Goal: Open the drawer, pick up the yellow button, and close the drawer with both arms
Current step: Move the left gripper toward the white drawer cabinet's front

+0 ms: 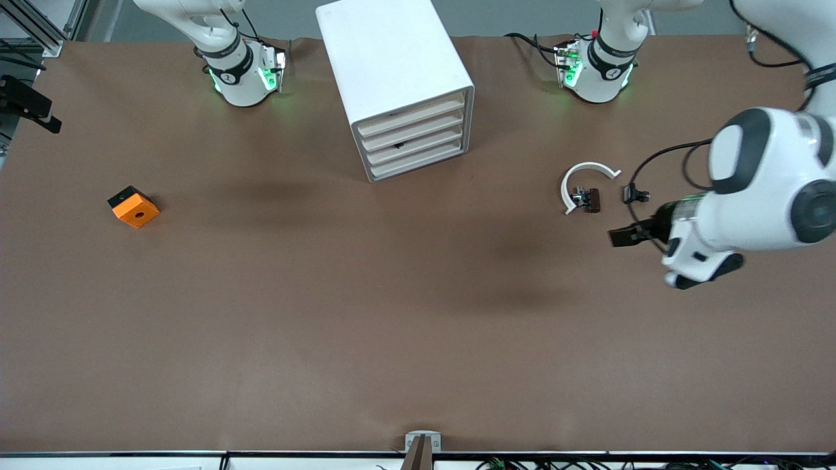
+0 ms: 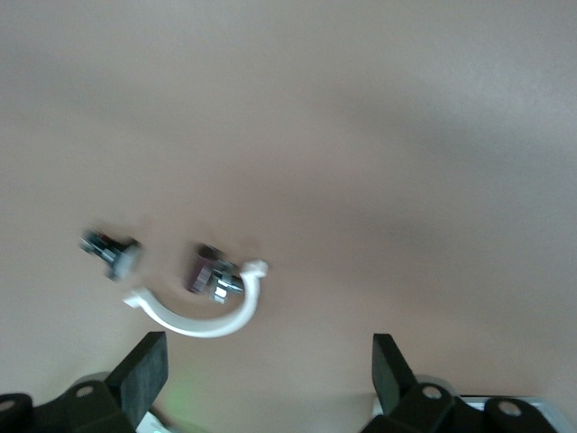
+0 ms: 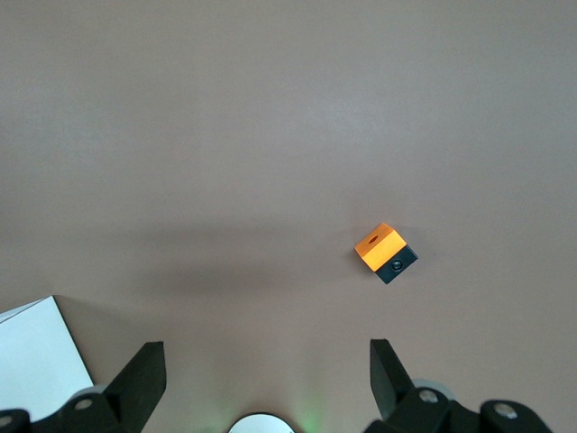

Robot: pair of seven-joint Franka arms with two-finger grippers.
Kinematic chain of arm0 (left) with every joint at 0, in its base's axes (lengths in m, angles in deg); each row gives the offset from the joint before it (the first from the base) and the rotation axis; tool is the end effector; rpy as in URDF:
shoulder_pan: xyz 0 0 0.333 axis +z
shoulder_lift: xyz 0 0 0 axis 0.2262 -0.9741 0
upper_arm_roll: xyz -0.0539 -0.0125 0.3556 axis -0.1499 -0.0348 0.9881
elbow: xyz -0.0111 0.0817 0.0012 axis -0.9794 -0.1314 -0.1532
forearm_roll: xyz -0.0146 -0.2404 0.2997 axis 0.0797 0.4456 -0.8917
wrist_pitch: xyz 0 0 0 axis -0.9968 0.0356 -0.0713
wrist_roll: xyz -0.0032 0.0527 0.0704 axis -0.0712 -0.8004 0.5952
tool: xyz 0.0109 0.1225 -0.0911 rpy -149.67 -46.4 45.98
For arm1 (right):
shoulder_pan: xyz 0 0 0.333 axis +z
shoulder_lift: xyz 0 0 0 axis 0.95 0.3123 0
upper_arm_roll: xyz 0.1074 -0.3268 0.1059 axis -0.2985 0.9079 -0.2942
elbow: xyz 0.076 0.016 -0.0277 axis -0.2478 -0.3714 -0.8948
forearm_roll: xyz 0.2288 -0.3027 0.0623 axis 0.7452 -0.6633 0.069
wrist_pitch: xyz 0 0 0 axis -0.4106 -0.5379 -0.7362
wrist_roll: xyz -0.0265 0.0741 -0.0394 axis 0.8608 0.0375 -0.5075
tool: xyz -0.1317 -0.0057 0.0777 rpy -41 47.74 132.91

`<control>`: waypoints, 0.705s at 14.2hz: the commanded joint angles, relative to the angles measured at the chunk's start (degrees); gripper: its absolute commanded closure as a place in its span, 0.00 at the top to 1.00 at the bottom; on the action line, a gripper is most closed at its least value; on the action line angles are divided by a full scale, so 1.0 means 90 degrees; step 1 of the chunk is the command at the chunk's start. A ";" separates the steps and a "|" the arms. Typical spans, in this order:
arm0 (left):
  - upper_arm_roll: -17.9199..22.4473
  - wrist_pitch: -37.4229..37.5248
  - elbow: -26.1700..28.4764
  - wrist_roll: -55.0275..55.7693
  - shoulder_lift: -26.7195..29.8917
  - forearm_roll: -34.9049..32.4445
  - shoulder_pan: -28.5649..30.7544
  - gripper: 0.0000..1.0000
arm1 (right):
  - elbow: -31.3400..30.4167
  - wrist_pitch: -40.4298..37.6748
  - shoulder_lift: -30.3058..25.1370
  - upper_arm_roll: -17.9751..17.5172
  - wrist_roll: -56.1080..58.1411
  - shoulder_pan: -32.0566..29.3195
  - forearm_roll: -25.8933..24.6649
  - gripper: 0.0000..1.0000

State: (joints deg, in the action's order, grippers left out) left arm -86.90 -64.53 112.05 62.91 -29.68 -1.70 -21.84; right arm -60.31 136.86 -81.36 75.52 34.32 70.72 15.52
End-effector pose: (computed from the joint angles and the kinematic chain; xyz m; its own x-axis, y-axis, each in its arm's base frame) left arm 0.6123 -0.1405 0.4315 0.8690 0.3661 -0.3330 0.3827 -0.9237 -0.0168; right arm 0.4728 -0.0661 0.6652 0.9994 -0.0130 -0.0308 -0.0132 -0.9999 -0.0073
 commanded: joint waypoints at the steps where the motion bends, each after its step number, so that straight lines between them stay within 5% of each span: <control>1: 0.0009 0.0034 -0.0175 0.1268 -0.0244 0.0568 -0.0353 1.00 | -0.0136 0.0051 -0.0152 -0.0053 0.0000 -0.0066 -0.0002 1.00; 6: 0.0009 0.0112 -0.0263 0.3623 -0.0586 0.2229 -0.0706 1.00 | -0.0136 0.0090 -0.0143 -0.0053 0.0000 -0.0056 0.0007 1.00; 10: -0.0021 0.1144 -0.0399 0.5528 -0.1122 0.2962 -0.0911 1.00 | -0.0136 0.0110 -0.0152 -0.0053 -0.0010 -0.0056 0.0144 1.00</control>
State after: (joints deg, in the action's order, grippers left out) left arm -87.11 -58.98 111.36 105.81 -36.55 22.07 -29.32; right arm -60.33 137.17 -81.37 75.50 34.32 70.72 15.92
